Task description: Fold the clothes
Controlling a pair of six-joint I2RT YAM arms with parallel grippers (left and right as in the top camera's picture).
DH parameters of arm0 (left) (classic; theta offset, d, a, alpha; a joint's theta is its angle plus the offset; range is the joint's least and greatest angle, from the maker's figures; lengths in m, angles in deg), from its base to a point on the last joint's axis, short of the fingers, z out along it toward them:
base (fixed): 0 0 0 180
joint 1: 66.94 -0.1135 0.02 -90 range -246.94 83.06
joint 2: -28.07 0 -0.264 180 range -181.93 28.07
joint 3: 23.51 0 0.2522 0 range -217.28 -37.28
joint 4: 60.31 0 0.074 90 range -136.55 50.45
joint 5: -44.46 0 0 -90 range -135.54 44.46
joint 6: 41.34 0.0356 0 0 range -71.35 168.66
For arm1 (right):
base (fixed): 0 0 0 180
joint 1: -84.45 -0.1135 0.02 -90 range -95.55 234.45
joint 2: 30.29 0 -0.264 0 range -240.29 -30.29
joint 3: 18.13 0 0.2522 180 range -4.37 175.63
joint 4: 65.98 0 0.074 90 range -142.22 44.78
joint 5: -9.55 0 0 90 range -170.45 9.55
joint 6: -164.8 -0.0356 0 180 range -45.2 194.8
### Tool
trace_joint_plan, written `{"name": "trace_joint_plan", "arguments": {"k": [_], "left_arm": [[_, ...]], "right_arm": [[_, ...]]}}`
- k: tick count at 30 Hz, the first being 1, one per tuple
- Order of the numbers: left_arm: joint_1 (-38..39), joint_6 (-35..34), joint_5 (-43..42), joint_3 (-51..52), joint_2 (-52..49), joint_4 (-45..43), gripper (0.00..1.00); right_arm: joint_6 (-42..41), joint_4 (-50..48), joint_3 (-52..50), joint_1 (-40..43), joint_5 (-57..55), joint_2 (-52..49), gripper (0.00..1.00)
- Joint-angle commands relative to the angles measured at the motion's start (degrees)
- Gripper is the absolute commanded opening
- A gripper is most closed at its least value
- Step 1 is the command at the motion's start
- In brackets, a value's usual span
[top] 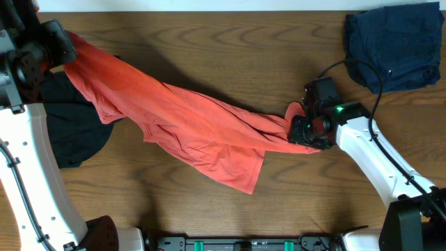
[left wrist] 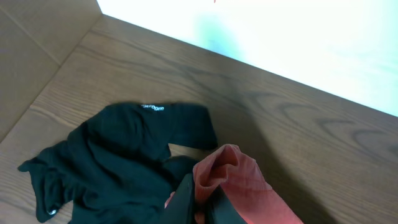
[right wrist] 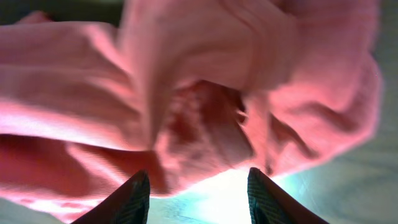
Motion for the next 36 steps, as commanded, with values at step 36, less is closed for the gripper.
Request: {"name": "trace_joint_plan", "arguments": {"k": [36], "left_arm": [[-0.33,-0.52,0.04,-0.13,-0.48,0.07,0.06]], "right_arm": [[-7.91,-12.63,-8.41,-1.51,-1.18,0.35,0.45]]}}
